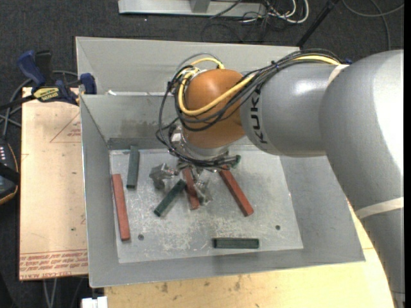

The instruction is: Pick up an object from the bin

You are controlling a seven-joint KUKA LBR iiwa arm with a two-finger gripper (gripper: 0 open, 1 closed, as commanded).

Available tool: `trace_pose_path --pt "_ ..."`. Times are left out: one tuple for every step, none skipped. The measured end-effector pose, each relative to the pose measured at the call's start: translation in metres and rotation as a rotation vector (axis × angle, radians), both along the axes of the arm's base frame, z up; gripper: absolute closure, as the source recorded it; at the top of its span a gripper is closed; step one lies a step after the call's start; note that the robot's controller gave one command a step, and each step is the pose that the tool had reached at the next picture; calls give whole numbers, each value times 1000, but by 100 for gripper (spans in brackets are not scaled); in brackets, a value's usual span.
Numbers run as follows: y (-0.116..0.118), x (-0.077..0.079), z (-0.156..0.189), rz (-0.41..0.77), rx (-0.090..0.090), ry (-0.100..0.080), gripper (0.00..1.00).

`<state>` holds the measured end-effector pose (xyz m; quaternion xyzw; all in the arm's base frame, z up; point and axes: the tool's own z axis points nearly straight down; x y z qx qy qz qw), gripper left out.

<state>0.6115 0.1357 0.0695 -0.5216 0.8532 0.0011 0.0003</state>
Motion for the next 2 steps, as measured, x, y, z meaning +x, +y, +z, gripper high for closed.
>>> trace_pose_path --pt "0 1 2 -1 0 -4 100" --pt "-46 15 153 123 -1 -13 100"
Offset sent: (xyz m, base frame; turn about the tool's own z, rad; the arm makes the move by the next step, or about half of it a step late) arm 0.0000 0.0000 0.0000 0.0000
